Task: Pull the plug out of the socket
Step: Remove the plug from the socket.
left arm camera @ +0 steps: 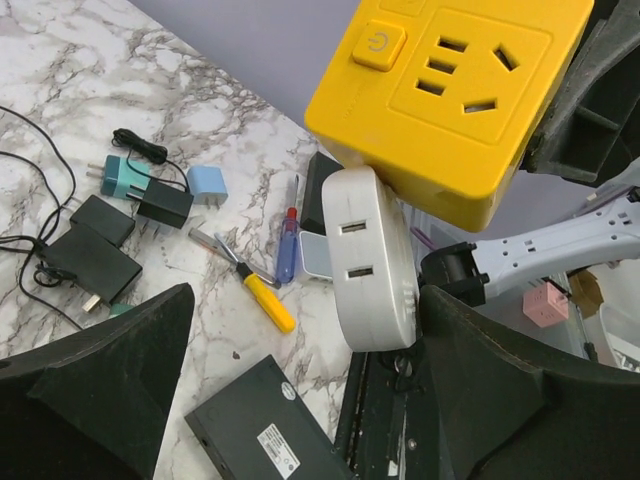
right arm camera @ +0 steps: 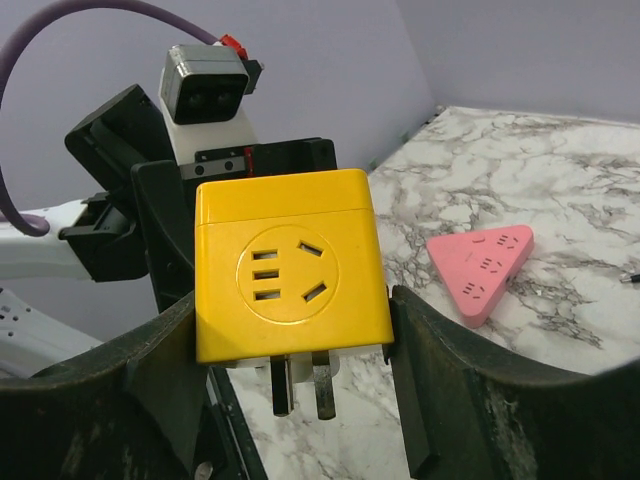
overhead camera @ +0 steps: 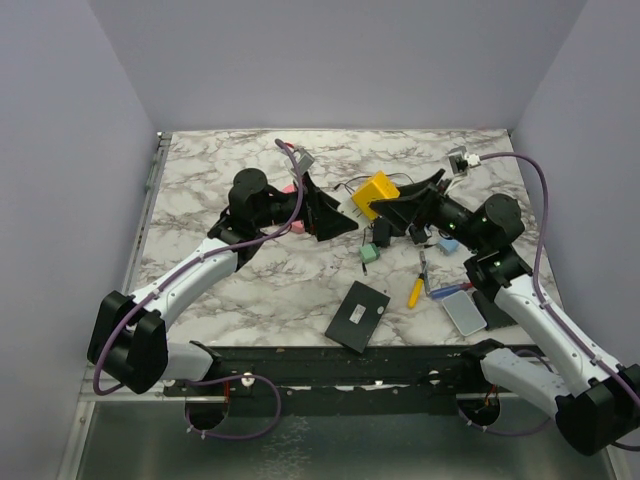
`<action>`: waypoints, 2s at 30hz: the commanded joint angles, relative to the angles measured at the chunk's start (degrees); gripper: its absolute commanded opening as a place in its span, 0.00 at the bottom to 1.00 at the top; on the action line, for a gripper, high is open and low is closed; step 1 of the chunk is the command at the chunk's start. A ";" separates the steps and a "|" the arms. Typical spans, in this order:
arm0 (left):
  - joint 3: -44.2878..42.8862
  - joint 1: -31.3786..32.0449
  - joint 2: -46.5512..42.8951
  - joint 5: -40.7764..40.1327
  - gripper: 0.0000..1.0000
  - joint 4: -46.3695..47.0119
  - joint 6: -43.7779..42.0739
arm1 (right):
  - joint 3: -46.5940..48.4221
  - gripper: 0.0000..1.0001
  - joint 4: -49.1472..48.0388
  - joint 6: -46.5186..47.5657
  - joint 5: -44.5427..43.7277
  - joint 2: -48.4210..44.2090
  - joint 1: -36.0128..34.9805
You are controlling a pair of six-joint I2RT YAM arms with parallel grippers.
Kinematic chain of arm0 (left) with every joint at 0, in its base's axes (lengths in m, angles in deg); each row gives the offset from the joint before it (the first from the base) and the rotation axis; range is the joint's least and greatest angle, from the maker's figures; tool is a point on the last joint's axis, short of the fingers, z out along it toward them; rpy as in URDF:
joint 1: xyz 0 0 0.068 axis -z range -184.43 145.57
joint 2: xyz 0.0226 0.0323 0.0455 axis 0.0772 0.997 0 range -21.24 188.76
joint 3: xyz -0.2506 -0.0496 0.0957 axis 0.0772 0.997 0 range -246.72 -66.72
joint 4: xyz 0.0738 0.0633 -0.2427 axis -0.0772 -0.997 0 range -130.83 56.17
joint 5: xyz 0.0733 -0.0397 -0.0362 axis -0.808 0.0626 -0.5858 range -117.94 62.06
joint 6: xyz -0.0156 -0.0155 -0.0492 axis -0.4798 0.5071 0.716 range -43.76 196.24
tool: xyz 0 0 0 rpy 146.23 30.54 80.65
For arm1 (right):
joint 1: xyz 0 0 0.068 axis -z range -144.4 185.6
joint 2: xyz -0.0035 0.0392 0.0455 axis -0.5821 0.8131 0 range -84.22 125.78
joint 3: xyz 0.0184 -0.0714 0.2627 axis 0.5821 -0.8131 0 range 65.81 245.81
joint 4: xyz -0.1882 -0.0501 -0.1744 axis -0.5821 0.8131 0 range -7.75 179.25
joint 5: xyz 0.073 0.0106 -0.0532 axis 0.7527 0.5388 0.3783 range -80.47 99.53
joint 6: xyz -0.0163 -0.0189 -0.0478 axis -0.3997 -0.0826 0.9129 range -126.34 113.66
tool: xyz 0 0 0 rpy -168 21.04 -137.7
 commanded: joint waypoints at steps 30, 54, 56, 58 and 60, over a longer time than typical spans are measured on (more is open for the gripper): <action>1.32 -0.84 -0.40 5.37 0.81 4.79 0.46 | 1.47 0.01 -8.34 -10.41 15.32 2.12 4.72; 2.82 1.49 0.80 11.70 0.52 13.71 5.98 | 2.06 0.01 -7.91 -9.39 17.82 5.84 4.72; 2.78 1.52 0.99 11.79 0.47 13.75 6.07 | 2.13 0.01 -7.86 -9.30 17.86 5.83 4.79; 2.72 1.56 1.23 11.87 0.40 13.75 6.18 | 2.23 0.01 -7.80 -9.29 17.98 5.83 4.74; 2.69 1.66 1.43 12.17 0.31 13.83 6.37 | 2.27 0.01 -7.75 -9.29 18.15 5.77 4.72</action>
